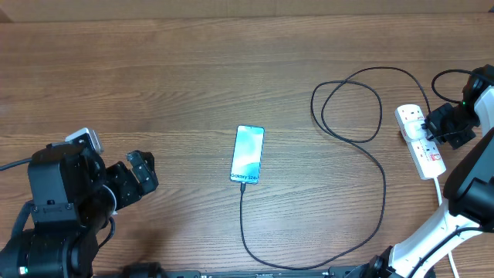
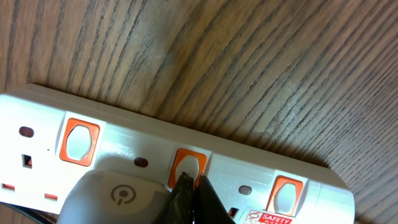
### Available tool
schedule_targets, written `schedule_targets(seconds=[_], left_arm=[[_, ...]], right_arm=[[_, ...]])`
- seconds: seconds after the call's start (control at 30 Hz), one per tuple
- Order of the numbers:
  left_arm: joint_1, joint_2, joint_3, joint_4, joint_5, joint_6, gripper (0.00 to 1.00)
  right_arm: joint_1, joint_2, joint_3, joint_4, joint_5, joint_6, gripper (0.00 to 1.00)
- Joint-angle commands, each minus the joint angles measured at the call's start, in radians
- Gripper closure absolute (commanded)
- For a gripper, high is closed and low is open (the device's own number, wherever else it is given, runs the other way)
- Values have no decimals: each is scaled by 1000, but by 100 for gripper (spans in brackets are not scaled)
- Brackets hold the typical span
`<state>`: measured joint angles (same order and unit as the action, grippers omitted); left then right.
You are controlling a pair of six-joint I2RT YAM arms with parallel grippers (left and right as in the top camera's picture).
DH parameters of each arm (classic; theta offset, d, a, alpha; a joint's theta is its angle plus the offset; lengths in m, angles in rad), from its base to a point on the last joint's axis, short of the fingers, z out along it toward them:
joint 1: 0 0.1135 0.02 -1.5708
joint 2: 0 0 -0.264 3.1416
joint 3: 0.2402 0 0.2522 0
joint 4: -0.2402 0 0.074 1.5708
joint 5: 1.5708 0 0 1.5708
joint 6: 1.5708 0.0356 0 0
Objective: Plug charger to phone and switch on socket
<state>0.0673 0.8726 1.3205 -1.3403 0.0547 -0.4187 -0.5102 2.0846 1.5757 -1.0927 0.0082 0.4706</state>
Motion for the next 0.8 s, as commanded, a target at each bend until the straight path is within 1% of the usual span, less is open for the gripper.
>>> schedule_targets(seconds=[0.0,0.27,0.57,0.77], left_arm=[[-2,-2,-5,-2,-14,-7,0],[-2,-3,-5,-1,-14,-7,0],[-2,-3,-5,-3,-14,-7,0],[-2,-2,-5,-3,-91,-7,1]], right_arm=[[32,11,-4,23,-70,-1,96],[45,52,-4,-9,-71,-1,96],[58,54,-3,-14,-70,-8,96],[56,29,42,-86,-42,-7,96]])
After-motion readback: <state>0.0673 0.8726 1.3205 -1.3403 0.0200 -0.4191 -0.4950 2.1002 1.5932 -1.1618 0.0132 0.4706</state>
